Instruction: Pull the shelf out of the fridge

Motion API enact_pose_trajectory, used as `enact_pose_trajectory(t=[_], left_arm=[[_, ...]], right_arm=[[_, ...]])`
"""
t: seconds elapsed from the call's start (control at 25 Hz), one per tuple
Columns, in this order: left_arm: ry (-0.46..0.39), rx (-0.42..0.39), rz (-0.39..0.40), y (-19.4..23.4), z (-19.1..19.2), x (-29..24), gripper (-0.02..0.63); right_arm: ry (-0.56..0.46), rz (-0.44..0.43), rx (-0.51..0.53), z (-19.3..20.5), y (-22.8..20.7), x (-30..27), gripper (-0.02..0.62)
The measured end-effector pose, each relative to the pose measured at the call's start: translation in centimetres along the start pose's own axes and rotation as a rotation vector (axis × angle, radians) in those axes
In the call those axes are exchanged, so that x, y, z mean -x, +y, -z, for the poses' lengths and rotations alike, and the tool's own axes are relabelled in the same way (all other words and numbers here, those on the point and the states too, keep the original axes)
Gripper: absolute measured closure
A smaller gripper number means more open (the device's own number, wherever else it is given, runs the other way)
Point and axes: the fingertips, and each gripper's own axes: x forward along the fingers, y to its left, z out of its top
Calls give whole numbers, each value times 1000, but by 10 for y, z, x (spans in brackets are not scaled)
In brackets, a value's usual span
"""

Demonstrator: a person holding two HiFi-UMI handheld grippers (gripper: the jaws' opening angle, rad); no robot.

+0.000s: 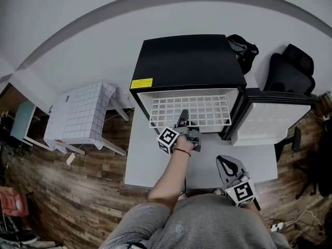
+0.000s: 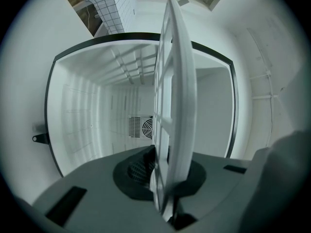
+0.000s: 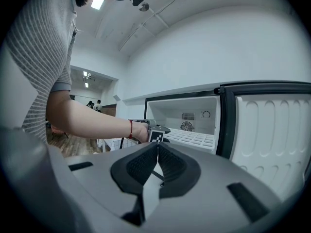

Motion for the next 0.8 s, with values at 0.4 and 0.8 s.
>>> enact_pose_trajectory(t=[0.4,0.8], left_arm=[[0,-3,2,-1,2,11,571],[-1,-1,4,-2,3,11,571]], right_arm=[[-1,-1,-1,0,1,0,581],[-4,-4,3,-1,0,-2,581]])
